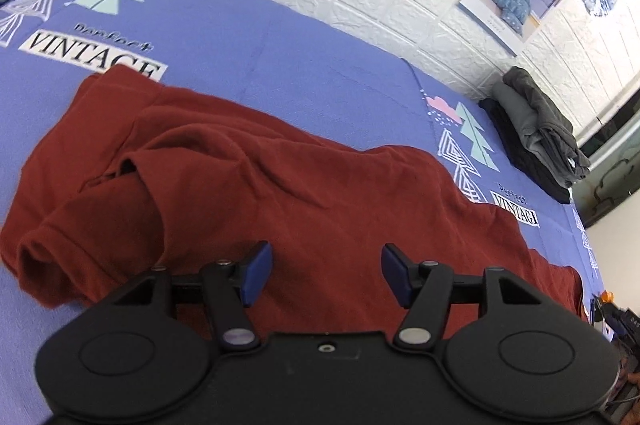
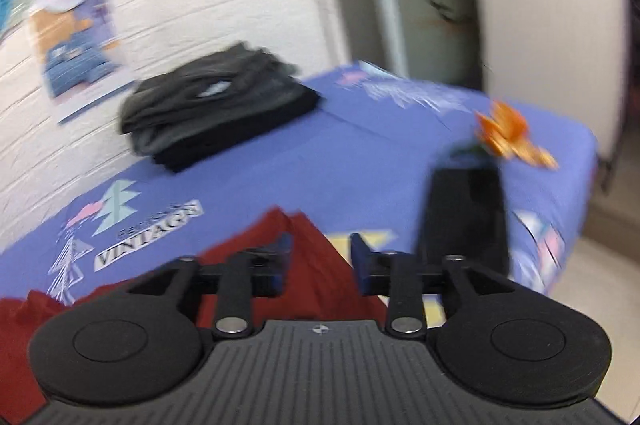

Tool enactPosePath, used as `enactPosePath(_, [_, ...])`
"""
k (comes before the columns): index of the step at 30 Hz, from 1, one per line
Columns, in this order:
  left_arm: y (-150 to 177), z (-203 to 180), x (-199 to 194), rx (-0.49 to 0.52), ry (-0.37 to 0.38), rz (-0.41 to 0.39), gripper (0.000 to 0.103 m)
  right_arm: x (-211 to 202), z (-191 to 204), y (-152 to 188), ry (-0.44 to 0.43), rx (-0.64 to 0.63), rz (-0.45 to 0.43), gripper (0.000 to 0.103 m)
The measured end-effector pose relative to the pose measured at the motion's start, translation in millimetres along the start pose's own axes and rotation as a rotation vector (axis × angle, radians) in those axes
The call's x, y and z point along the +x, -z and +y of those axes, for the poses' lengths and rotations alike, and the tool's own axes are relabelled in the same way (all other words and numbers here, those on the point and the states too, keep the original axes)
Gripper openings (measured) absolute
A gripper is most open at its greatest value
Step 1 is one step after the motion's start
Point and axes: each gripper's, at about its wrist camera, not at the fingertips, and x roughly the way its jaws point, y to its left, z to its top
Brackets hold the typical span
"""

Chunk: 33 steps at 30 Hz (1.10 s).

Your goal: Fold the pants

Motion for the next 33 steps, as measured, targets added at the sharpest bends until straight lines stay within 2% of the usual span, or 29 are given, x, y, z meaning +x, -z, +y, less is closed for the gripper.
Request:
enactPosePath(3, [4.1,-2.3,-1.6,-0.004,-0.012,-0.002,0.103,23.5,11.4,1.3,-0.060,-0.071,0.081,0.090])
enactPosePath(5, [5.3,-2.6,-2.5,-0.003,-0.023,0.001,0.103,33.5,15.6,6.6,-0.066,-0.107,0.117,0.091])
enactPosePath(6, [5.3,-2.5,-3.0,-0.004,-0.026,0.002,0.103,36.5,18.2,10.0,-0.052,-0.136,0.127,0.088])
enactPosePath(7, [5.0,-2.4,-2.9,-0.008,-0.028,0.002,0.103,38.4,18.7,13.1,-0.021,-0.163,0.136,0.062])
enactPosePath(8, [4.4,-2.2,-2.5,-0.010,-0.030,0.004,0.103,39.4,15.7,13.6,0.020,-0.170,0.146,0.025])
enactPosePath(9, [3.6,-1.8,-2.2,-0.010,-0.032,0.006,0.103,36.4,8.8,12.0,0.038,-0.133,0.132,0.006])
enactPosePath(12, [2.5,-2.4,-2.1,-0.005,-0.040,0.006,0.103,14.4,-22.0,-0.1,0.053,0.039,0.062,0.005])
enactPosePath(15, [0.8,0.3,-1.1,-0.016,-0.040,0.007,0.103,4.7,-45.5,-6.0,0.084,0.077,0.089,0.005])
enactPosePath(17, [-1.6,3.6,-0.9,-0.037,-0.039,0.006,0.103,13.9,-56.2,-6.8,0.043,0.069,0.187,0.010])
enactPosePath(18, [-2.8,5.3,-2.1,-0.048,-0.038,0.005,0.103,16.1,-59.8,-7.2,0.029,0.071,0.209,0.022])
enactPosePath(19, [-3.5,6.4,-4.3,-0.055,-0.040,0.002,0.103,15.4,-61.1,-7.6,0.023,0.069,0.194,0.033])
enactPosePath(20, [-3.9,7.0,-6.5,-0.058,-0.044,-0.004,0.103,15.0,-60.6,-9.7,0.012,0.059,0.165,0.040])
enactPosePath(22, [-4.2,7.7,-10.8,-0.060,-0.058,-0.016,0.103,19.9,-57.8,-16.5,-0.041,0.026,0.118,0.083])
enactPosePath(23, [-4.2,8.1,-12.3,-0.063,-0.063,-0.020,0.103,24.9,-55.6,-20.0,-0.070,0.007,0.100,0.086])
enactPosePath(25, [-4.1,9.2,-14.7,-0.071,-0.068,-0.025,0.103,42.9,-52.3,-27.2,-0.125,-0.044,0.099,0.085])
enactPosePath(29, [-1.8,9.2,-17.1,-0.082,-0.085,-0.027,0.103,86.4,-51.4,-30.8,-0.198,-0.116,0.170,0.086])
enactPosePath(32, [-0.5,9.7,-20.3,-0.088,-0.102,-0.031,0.103,94.6,-53.8,-26.8,-0.289,-0.077,0.191,0.086])
enactPosePath(33, [-0.2,10.2,-21.0,-0.091,-0.109,-0.033,0.103,94.5,-51.9,-25.1,-0.327,-0.064,0.201,0.083])
